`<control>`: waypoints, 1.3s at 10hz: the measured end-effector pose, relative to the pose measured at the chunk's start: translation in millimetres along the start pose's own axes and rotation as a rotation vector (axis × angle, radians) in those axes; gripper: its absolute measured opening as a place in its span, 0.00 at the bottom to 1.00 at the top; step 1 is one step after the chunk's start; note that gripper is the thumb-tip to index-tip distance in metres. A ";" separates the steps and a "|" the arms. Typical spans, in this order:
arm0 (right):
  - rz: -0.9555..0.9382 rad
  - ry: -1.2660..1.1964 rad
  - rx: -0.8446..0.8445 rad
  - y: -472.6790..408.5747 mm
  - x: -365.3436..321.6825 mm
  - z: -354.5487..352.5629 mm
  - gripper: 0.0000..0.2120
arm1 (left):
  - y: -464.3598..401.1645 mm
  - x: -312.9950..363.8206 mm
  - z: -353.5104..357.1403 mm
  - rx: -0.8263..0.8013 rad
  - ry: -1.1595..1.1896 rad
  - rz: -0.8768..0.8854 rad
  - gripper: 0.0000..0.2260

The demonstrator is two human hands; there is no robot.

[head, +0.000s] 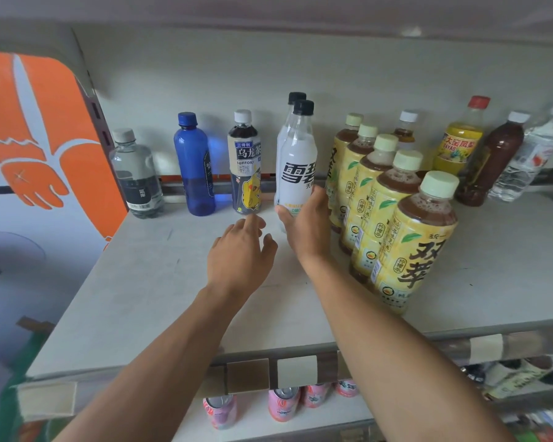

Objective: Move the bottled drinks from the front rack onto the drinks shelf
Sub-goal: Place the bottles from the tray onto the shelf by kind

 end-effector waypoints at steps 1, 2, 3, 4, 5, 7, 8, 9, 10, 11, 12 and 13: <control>0.003 0.012 -0.003 -0.5 0.0 0.1 0.30 | 0.8 0.0 -0.1 -0.006 0.006 -0.001 0.12; 0.010 0.016 0.001 0.8 -1.5 -0.2 0.30 | 0.9 -1.3 0.3 -0.004 0.013 -0.003 0.12; 0.013 0.029 0.003 1.5 -2.6 -0.2 0.30 | 0.7 -2.4 1.1 -0.011 0.019 -0.010 0.11; 0.018 0.039 -0.001 1.6 -2.4 -0.3 0.31 | 1.2 -2.2 1.2 -0.012 0.021 -0.004 0.12; 0.024 0.043 -0.002 2.0 -2.5 0.1 0.32 | 1.5 -1.9 0.9 -0.009 0.017 0.001 0.11; 0.029 0.058 -0.006 2.9 -3.1 0.8 0.32 | 1.9 -1.8 0.3 -0.009 0.004 0.002 0.12; 0.033 0.052 -0.008 3.5 -3.8 0.8 0.32 | 2.7 -1.2 -0.3 -0.013 -0.002 0.005 0.12; 0.040 0.056 -0.010 5.3 -5.4 -0.3 0.31 | 3.0 -1.2 -0.6 -0.016 -0.007 0.001 0.12; 0.048 0.063 -0.012 6.7 -6.6 -2.1 0.31 | 3.4 -1.0 -0.3 -0.018 -0.012 0.000 0.12; 0.056 0.060 -0.018 6.7 -6.8 -3.5 0.31 | 4.0 -0.7 -0.1 -0.016 -0.016 0.002 0.12; 0.059 0.063 -0.018 6.8 -6.0 -3.2 0.33 | 4.2 -1.2 0.2 -0.011 -0.014 0.002 0.12; 0.064 0.063 -0.016 6.7 -5.5 -2.9 0.34 | 4.1 -0.9 1.4 -0.006 -0.013 0.007 0.12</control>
Point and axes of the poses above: each hand's wrist, its own y-axis away from the middle knuckle, its own z-axis out of the palm, x = y × z, the point moved 1 cm from there along -y, towards the middle knuckle, and after that the axes turned 1 degree about y, right-handed, at the moved point
